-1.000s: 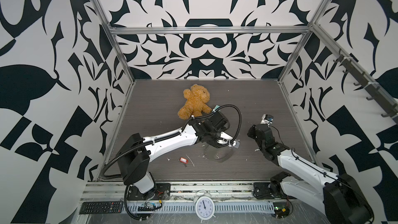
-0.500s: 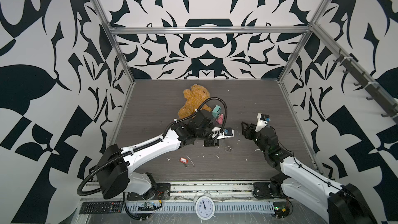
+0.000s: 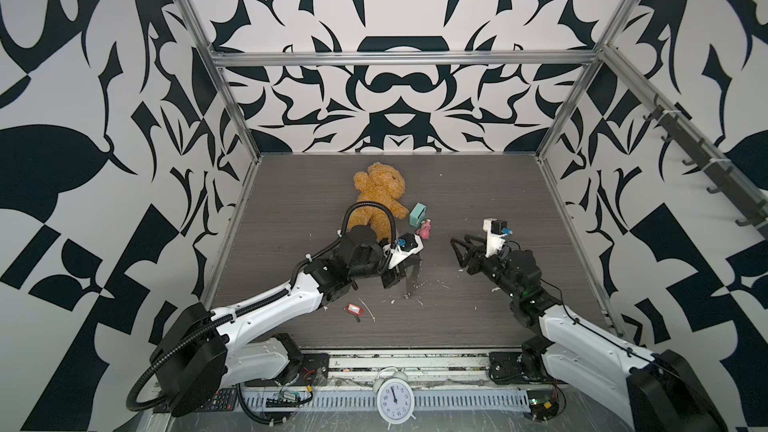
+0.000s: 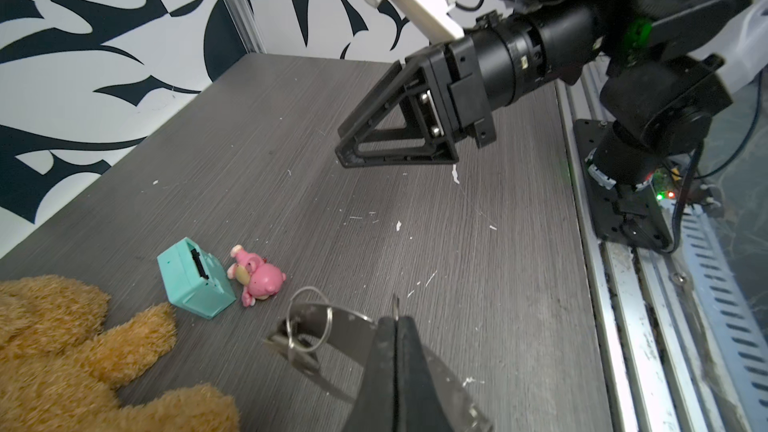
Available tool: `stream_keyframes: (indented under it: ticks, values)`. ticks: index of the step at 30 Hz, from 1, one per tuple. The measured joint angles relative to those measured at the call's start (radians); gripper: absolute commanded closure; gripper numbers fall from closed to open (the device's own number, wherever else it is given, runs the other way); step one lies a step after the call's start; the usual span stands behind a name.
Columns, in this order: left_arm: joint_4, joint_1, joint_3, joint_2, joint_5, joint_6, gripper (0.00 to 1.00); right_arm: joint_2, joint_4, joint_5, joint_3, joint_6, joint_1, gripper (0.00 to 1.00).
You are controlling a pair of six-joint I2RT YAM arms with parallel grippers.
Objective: Put the keys on the keyring
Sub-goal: 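Lift the metal plate with the left gripper while the right gripper approaches, then grasp the raised plate edge with the right gripper beside the left gripper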
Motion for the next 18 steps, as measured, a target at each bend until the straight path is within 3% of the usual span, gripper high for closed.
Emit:
stream_keyframes:
  ticks: [7,12,18]
  values:
    - [0.172,0.0,-0.115,-0.095,-0.018,-0.067,1.0,0.09,0.077,-0.088,0.001,-0.053,0.08,0.48]
    - [0.212,0.0,-0.154,-0.108,-0.046,-0.089,1.0,0.021,0.063,-0.084,0.001,-0.11,0.138,0.5]
    - [0.245,0.0,-0.154,-0.126,-0.048,-0.098,1.0,-0.093,0.032,-0.069,0.001,-0.184,0.189,0.62]
